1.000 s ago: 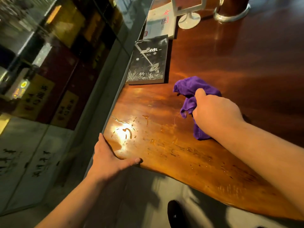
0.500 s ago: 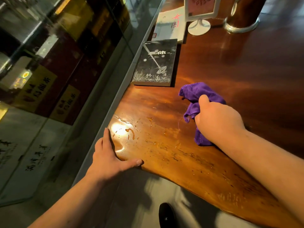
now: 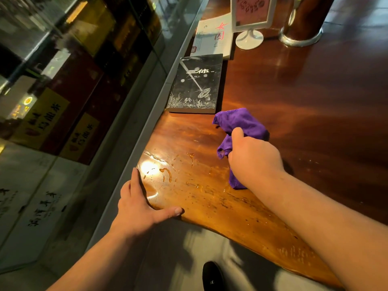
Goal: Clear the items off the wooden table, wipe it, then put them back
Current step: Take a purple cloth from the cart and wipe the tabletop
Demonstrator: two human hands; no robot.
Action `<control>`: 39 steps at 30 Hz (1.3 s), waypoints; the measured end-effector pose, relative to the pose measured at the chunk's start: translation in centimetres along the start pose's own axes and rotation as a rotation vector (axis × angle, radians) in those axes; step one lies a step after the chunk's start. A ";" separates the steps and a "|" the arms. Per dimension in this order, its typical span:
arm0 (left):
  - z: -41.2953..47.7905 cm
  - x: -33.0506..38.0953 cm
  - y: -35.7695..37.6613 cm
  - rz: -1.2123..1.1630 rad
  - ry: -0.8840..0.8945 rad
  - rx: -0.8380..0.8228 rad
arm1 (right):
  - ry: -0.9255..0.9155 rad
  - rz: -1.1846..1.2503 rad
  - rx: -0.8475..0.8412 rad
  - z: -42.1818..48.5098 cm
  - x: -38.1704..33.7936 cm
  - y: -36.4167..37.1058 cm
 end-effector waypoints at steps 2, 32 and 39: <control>0.1 0.0 0.0 -0.004 0.006 0.002 | -0.046 0.077 0.025 -0.2 -1.8 0.2; 0.6 -1.1 0.4 0.050 -0.001 -0.018 | -0.266 0.298 0.021 -0.4 -7.2 1.0; 0.8 -0.8 0.3 0.141 0.002 -0.061 | -0.453 0.319 -0.167 -3.8 -15.0 1.6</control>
Point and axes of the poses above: each hand's wrist, its own z-axis towards the middle knuckle, its own y-axis out of the palm, x = y × z, the point moved 1 cm from there along z, towards the middle knuckle, and after that the axes turned 6 degrees about z, right-handed, at the moved point
